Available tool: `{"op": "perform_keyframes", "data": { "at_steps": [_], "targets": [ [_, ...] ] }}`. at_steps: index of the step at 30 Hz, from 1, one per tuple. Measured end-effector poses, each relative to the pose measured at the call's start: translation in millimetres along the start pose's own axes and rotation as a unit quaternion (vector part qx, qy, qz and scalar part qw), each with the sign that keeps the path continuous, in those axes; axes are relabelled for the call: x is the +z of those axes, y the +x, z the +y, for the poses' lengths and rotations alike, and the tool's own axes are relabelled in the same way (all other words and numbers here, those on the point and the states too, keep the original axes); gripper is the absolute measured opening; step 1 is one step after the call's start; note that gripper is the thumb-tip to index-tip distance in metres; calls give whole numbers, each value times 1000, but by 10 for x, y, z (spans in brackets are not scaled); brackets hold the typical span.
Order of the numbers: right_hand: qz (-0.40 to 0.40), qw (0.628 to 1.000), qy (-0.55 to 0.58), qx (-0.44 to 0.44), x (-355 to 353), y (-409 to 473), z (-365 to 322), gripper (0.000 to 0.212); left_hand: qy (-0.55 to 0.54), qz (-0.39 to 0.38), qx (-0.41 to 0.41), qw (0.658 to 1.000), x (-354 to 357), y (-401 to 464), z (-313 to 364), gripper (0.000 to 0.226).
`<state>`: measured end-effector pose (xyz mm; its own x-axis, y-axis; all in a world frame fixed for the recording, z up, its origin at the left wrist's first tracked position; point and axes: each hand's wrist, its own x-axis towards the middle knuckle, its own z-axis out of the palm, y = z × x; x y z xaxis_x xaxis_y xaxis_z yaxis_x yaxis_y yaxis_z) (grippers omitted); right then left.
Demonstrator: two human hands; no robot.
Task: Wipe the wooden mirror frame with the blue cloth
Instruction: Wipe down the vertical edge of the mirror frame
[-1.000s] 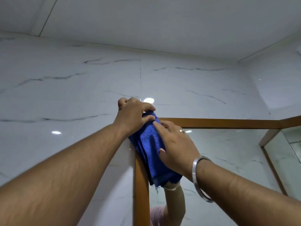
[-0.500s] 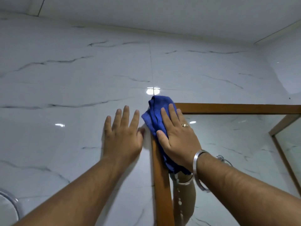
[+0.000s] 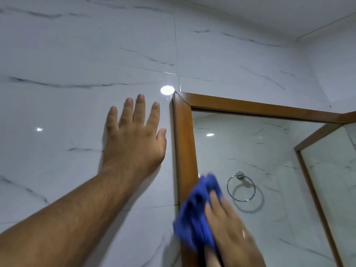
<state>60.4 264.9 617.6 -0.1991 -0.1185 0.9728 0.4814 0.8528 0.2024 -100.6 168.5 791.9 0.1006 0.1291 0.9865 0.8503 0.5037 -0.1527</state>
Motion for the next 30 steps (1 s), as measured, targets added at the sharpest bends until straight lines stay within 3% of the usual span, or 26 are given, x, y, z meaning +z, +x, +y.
{"op": "perform_keyframes", "data": {
  "at_steps": [3,6,10,16,19,22,26,30],
  "targets": [
    [-22,999,-27,-15,-38,-81,9,46,-4,-7,-1,1000,0,-8,16,68],
    [2,1000,9,23,-204,666,92,55,-7,-10,0,1000,-16,-7,23,69],
    [-4,998,-51,33,-369,1612,173,64,-6,-7,6,1000,-21,-8,15,70],
    [-65,997,37,-16,-469,814,231,63,-11,-6,2,1000,-13,15,13,71],
    [-77,995,-38,-55,-401,468,203,75,-13,-9,1,1000,-13,11,7,70],
    [-97,992,-49,-64,-381,811,240,77,-12,-14,-3,1000,-28,17,20,72],
    [-65,997,-35,-18,-424,1522,340,75,-7,-10,-5,1000,-45,41,31,73],
    [-49,999,5,-1,-358,1468,288,74,1,-6,-7,1000,-37,28,36,72]
  ]
}}
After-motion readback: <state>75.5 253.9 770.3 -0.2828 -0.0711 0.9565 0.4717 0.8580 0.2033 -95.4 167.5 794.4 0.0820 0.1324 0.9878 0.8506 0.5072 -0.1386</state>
